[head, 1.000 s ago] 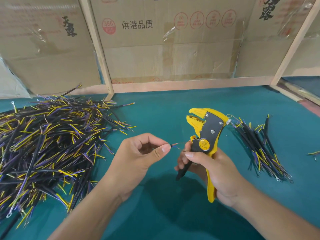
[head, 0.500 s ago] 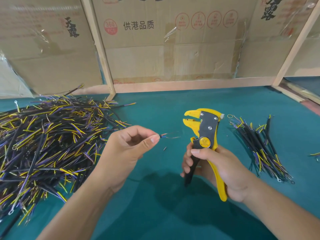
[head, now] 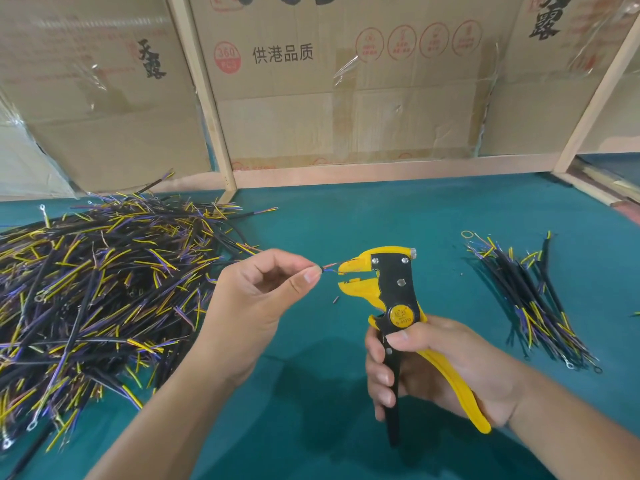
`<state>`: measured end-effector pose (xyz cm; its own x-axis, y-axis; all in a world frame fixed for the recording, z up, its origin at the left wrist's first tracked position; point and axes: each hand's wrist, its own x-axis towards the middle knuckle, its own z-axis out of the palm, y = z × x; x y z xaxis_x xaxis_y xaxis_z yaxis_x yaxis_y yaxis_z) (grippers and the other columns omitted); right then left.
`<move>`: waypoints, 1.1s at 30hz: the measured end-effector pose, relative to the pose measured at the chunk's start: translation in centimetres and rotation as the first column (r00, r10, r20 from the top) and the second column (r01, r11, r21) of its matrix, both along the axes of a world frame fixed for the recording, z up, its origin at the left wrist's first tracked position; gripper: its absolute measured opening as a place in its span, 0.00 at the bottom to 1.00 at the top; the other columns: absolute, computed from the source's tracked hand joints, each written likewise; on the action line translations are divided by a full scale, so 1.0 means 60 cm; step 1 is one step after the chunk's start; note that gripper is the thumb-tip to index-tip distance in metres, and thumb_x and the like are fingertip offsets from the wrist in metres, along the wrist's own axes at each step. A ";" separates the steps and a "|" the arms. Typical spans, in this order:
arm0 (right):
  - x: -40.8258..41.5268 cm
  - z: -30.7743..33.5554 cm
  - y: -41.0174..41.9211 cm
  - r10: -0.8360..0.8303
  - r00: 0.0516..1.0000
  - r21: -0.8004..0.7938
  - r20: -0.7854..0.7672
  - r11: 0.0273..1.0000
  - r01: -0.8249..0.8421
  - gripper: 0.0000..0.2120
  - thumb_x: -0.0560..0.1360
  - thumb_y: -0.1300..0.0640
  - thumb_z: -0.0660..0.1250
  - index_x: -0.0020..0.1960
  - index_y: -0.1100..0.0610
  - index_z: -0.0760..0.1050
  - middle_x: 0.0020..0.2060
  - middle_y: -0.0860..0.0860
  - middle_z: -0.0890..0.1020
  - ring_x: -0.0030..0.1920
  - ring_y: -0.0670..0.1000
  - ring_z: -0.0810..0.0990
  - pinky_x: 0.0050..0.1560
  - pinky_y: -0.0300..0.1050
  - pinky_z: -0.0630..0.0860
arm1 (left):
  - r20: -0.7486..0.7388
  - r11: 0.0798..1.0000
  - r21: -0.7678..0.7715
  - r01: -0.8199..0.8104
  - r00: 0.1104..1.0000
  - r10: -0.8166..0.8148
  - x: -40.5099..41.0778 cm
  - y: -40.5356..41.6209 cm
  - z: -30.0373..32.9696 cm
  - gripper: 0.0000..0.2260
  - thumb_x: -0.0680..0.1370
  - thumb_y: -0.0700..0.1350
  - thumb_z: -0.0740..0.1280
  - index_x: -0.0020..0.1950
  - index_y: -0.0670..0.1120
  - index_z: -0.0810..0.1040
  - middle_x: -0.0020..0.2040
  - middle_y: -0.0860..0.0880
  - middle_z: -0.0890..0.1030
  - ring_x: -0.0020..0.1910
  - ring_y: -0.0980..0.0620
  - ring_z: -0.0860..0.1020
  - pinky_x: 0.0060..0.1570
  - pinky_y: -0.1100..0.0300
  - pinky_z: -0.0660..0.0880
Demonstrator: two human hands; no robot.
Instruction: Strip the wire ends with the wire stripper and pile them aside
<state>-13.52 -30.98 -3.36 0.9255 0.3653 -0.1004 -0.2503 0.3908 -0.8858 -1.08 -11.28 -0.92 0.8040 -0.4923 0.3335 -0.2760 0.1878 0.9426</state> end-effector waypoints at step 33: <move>-0.005 0.007 0.019 -0.123 0.990 -0.014 -0.071 0.992 0.122 0.16 0.73 0.48 0.72 0.37 0.59 0.72 0.29 0.55 0.68 0.27 0.54 0.69 0.37 0.52 0.74 | -0.049 0.997 0.074 -0.021 0.998 0.024 -0.004 -0.004 -0.004 0.10 0.69 0.54 0.75 0.42 0.48 0.84 0.31 0.58 0.76 0.28 0.59 0.66 0.29 0.70 0.63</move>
<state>-13.81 -29.86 -2.95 0.9534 0.2485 -0.1711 -0.2642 0.4138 -0.8712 -1.34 -11.50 -1.16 0.8300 -0.4955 0.2560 -0.2313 0.1118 0.9664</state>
